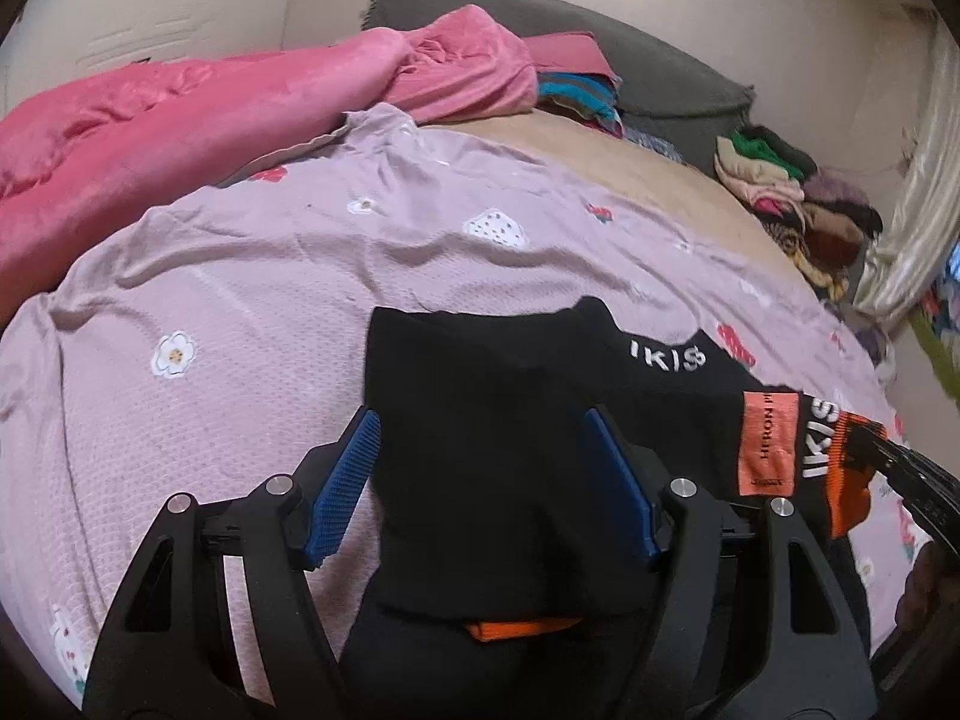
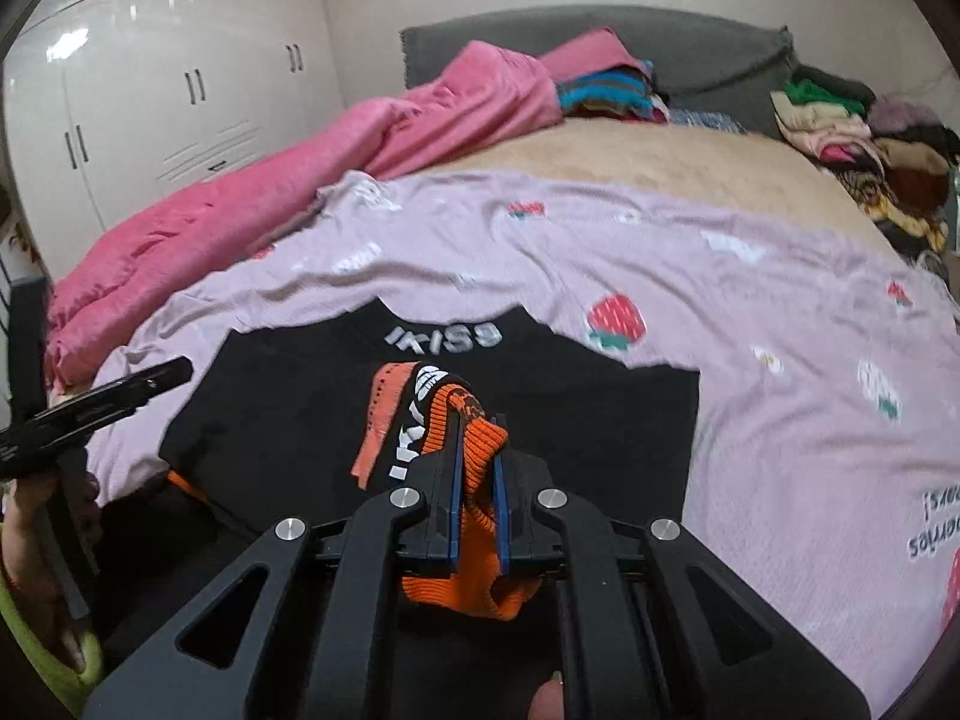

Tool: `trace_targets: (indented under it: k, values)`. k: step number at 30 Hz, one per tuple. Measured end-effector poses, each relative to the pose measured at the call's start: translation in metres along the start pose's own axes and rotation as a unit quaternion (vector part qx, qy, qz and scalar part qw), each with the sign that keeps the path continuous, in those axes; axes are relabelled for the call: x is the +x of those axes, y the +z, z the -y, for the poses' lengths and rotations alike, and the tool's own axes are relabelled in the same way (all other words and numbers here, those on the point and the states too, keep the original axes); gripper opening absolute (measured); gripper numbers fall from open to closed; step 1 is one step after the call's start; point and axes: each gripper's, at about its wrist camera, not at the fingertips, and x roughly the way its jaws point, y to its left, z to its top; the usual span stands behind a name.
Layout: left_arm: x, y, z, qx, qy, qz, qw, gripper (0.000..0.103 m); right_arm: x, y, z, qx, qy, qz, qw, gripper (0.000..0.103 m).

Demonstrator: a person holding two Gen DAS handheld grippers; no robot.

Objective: Fold small clothes
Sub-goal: 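Lower the orange cuff onto the shirt body with the right tool and open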

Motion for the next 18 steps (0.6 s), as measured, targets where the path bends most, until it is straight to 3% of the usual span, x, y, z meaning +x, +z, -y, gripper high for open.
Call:
trace_targets:
  k: [12,18]
  values:
    - [0.02,-0.017,0.034,0.068,0.001,-0.036,0.9971,0.062,0.012,-0.01,0.002,-0.01,-0.065,-0.015,0.998,0.008]
    - [0.022,-0.022,0.042,0.086,0.0,-0.043,0.9954,0.062,0.011,-0.014,0.006,-0.005,-0.089,-0.014,0.996,0.016]
